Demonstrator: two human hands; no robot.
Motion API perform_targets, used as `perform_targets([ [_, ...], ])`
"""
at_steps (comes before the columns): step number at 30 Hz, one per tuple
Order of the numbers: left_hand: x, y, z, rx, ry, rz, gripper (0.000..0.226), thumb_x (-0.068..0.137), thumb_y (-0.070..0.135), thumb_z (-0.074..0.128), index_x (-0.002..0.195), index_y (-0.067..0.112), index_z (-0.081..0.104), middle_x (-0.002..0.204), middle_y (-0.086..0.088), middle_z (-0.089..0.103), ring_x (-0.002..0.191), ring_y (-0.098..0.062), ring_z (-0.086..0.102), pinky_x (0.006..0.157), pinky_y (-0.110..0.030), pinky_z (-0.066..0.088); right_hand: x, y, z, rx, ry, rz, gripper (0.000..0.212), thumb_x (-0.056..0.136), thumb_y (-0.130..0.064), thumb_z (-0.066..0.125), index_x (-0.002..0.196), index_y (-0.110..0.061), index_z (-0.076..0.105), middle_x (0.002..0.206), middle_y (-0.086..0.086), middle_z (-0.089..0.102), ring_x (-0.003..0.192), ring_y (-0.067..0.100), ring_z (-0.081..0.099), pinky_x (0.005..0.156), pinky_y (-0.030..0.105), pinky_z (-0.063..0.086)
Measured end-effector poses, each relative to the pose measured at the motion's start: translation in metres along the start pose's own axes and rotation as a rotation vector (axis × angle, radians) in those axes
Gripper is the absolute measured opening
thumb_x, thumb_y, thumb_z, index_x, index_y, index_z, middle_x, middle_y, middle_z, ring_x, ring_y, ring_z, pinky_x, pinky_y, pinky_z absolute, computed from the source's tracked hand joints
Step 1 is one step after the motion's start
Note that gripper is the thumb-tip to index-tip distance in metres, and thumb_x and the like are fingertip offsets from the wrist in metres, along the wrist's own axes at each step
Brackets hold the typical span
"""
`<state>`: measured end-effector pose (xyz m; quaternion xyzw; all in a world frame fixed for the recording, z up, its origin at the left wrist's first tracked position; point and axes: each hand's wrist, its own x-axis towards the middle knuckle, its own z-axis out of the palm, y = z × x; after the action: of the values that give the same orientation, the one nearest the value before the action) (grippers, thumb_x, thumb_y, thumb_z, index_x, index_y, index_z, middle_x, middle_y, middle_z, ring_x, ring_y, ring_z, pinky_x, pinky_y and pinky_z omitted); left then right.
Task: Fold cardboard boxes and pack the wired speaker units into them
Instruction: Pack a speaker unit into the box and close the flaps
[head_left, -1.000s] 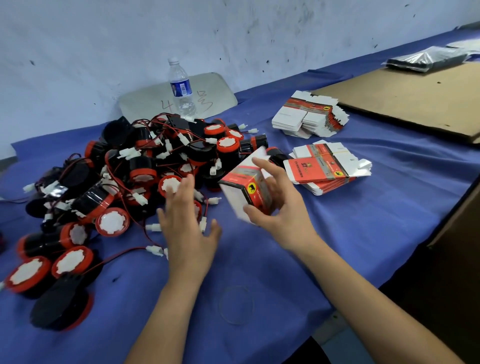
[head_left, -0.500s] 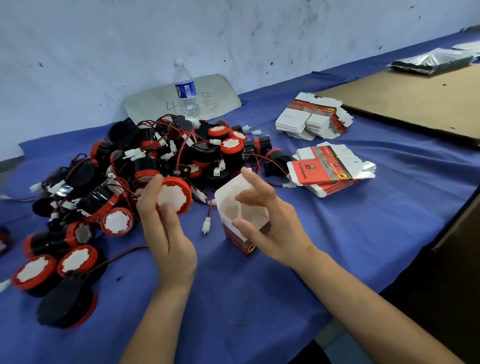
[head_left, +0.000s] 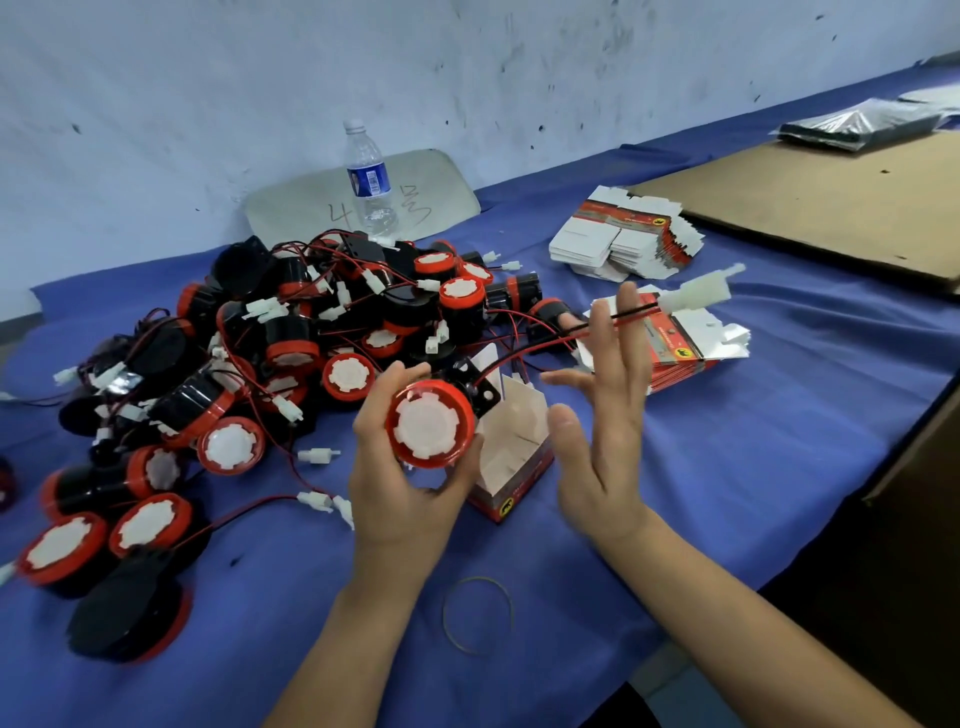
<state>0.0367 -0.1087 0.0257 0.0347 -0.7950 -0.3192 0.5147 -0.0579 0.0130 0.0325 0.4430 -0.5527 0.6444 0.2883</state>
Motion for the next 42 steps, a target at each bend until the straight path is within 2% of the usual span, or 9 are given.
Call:
perform_targets([
  [7, -0.001, 0.004, 0.002, 0.16, -0.01, 0.102, 0.066, 0.082, 0.042, 0.067, 0.139, 0.02, 0.04, 0.118, 0.006, 0.047, 0.108, -0.005, 0.049, 0.088, -0.015, 0.042, -0.004, -0.005, 0.012, -0.165, -0.111, -0.328, 0.047, 0.083, -0.039, 0.069, 0.109, -0.003, 0.056, 0.123, 0.011, 0.052, 0.116, 0.032, 0.051, 0.099, 0.038, 0.044],
  [13, -0.003, 0.001, 0.007, 0.287, -0.028, 0.138, 0.057, 0.081, 0.031, 0.062, 0.134, 0.023, 0.044, 0.121, 0.01, 0.048, 0.109, -0.018, 0.039, 0.086, -0.051, 0.046, -0.003, -0.005, 0.006, -0.215, -0.181, -0.062, 0.055, 0.078, -0.035, 0.073, 0.115, 0.005, 0.062, 0.11, 0.017, 0.058, 0.103, 0.028, 0.054, 0.089, 0.035, 0.048],
  [18, -0.003, -0.002, 0.007, 0.132, -0.118, 0.035, 0.056, 0.081, 0.041, 0.062, 0.132, 0.026, 0.043, 0.13, 0.023, 0.042, 0.125, -0.01, 0.035, 0.102, -0.04, 0.038, -0.001, -0.006, 0.004, -0.102, -0.218, 0.14, 0.051, 0.08, -0.036, 0.067, 0.119, -0.003, 0.06, 0.108, 0.001, 0.051, 0.094, 0.008, 0.055, 0.081, 0.015, 0.046],
  [23, -0.007, -0.006, 0.012, -0.031, -0.182, -0.053, 0.065, 0.083, 0.041, 0.067, 0.139, 0.03, 0.037, 0.14, 0.028, 0.034, 0.135, -0.014, 0.037, 0.105, -0.04, 0.04, 0.0, -0.006, 0.005, 0.053, -0.23, 0.357, 0.034, 0.08, -0.036, 0.066, 0.11, -0.029, 0.053, 0.101, 0.004, 0.062, 0.085, 0.022, 0.062, 0.074, 0.032, 0.052],
  [28, -0.009, -0.013, 0.022, -0.021, -0.229, -0.081, 0.097, 0.075, 0.03, 0.077, 0.15, 0.034, 0.016, 0.157, 0.003, 0.009, 0.144, 0.001, 0.015, 0.103, -0.009, 0.034, -0.002, -0.001, 0.005, -0.08, -0.176, 0.347, 0.036, 0.076, -0.033, 0.072, 0.106, -0.021, 0.056, 0.099, 0.003, 0.06, 0.09, 0.01, 0.056, 0.078, 0.018, 0.045],
  [31, -0.012, -0.015, 0.022, -0.066, -0.257, -0.15, 0.104, 0.076, 0.026, 0.08, 0.146, 0.054, 0.008, 0.159, 0.012, -0.004, 0.145, -0.006, 0.019, 0.106, -0.02, 0.037, -0.003, 0.003, 0.008, -0.191, -0.195, 0.284, 0.034, 0.074, -0.022, 0.075, 0.103, -0.009, 0.062, 0.103, 0.007, 0.061, 0.094, 0.013, 0.056, 0.081, 0.012, 0.042],
  [35, -0.014, -0.016, 0.021, -0.019, -0.303, -0.147, 0.109, 0.074, 0.012, 0.082, 0.141, 0.063, 0.013, 0.159, 0.01, 0.005, 0.135, 0.004, 0.032, 0.098, -0.009, 0.037, -0.005, 0.008, 0.009, -0.239, -0.257, 0.294, 0.033, 0.074, -0.022, 0.075, 0.101, -0.006, 0.065, 0.106, 0.01, 0.06, 0.096, 0.025, 0.059, 0.081, 0.022, 0.046],
  [39, -0.011, -0.013, 0.02, 0.011, -0.33, -0.188, 0.098, 0.077, 0.01, 0.078, 0.139, 0.061, 0.021, 0.154, 0.012, 0.023, 0.135, -0.019, 0.041, 0.104, -0.038, 0.044, -0.007, 0.013, 0.009, -0.286, -0.327, 0.282, 0.03, 0.076, -0.02, 0.075, 0.1, -0.005, 0.067, 0.106, 0.01, 0.061, 0.097, 0.029, 0.058, 0.08, 0.033, 0.05],
  [42, -0.01, -0.012, 0.019, 0.001, -0.316, -0.214, 0.091, 0.077, 0.005, 0.077, 0.138, 0.052, 0.029, 0.151, 0.002, 0.033, 0.136, -0.015, 0.039, 0.105, -0.031, 0.04, -0.008, 0.013, 0.01, -0.329, -0.394, 0.244, 0.028, 0.079, -0.023, 0.07, 0.102, -0.006, 0.071, 0.104, 0.01, 0.063, 0.098, 0.029, 0.059, 0.079, 0.032, 0.051],
])
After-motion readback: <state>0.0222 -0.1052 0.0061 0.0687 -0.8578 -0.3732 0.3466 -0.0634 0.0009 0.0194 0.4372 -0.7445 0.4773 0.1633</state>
